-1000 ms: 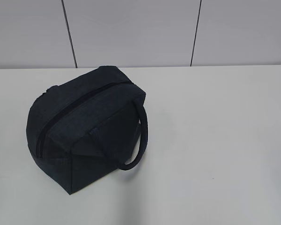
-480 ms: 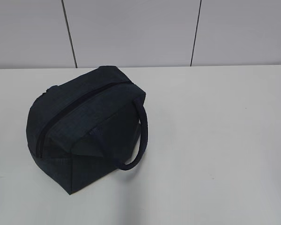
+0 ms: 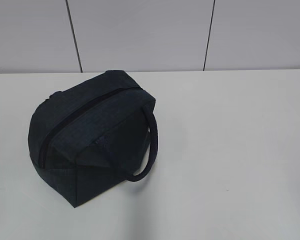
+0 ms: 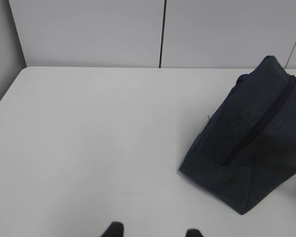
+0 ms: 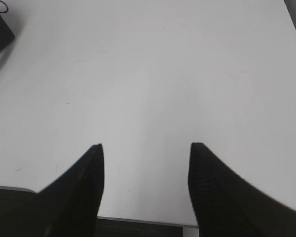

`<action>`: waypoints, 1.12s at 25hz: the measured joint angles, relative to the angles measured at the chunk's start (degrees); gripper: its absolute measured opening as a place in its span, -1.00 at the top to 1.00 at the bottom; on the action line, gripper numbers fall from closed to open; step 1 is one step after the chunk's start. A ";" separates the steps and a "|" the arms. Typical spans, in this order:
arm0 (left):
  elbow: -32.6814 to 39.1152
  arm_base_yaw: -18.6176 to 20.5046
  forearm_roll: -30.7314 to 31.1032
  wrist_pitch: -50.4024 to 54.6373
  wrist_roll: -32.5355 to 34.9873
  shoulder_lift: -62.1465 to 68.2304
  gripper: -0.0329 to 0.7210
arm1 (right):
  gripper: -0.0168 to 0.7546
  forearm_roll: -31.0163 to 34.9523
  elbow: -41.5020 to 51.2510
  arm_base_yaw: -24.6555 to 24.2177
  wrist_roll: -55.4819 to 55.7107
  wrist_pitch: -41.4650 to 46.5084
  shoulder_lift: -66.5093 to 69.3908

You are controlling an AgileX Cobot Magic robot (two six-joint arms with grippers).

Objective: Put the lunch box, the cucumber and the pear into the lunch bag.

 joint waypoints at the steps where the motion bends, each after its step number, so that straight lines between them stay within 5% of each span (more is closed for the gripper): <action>1: 0.00 0.00 0.00 0.00 0.00 0.00 0.28 | -0.15 0.00 0.00 0.00 0.00 0.00 0.00; 28: 0.00 0.00 0.00 0.00 0.00 0.00 0.28 | -0.15 0.00 0.00 0.00 0.00 0.00 0.00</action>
